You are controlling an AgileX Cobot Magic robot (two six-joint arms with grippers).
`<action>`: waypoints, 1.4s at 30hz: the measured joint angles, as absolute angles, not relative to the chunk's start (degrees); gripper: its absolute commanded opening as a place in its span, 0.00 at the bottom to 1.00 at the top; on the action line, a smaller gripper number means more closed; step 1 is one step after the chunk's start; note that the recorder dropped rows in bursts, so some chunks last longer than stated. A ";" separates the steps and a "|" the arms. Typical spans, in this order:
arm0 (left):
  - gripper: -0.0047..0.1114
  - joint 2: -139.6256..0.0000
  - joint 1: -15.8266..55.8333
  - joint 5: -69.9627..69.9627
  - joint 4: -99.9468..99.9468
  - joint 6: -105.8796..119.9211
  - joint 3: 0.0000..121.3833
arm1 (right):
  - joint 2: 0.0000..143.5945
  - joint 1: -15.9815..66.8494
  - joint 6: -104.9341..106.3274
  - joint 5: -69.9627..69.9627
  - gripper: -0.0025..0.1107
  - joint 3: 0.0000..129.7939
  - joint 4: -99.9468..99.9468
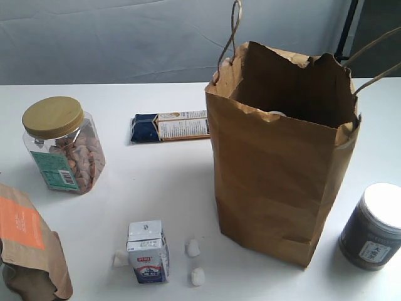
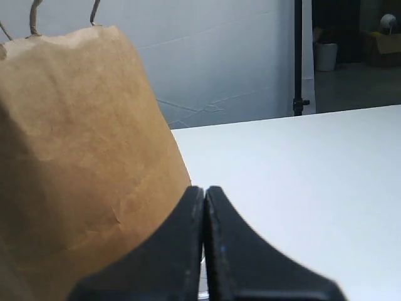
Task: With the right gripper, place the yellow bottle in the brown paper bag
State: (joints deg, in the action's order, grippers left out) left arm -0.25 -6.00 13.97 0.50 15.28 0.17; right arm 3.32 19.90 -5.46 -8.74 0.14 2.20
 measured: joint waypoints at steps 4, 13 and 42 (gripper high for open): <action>0.04 -0.25 -6.00 13.97 0.50 15.28 0.17 | 3.32 19.90 -5.98 -8.74 0.02 0.14 1.27; 0.04 -0.25 -6.00 13.97 0.50 15.28 0.17 | 3.32 19.90 -4.08 -8.74 0.02 0.14 -0.63; 0.04 -0.25 -6.00 13.97 0.50 15.28 0.17 | 3.32 19.90 -3.44 -8.74 0.02 0.14 -1.95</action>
State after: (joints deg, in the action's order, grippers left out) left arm -0.25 -6.00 13.97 0.50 15.28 0.17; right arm 3.32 19.90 -3.44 -8.74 0.14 -1.95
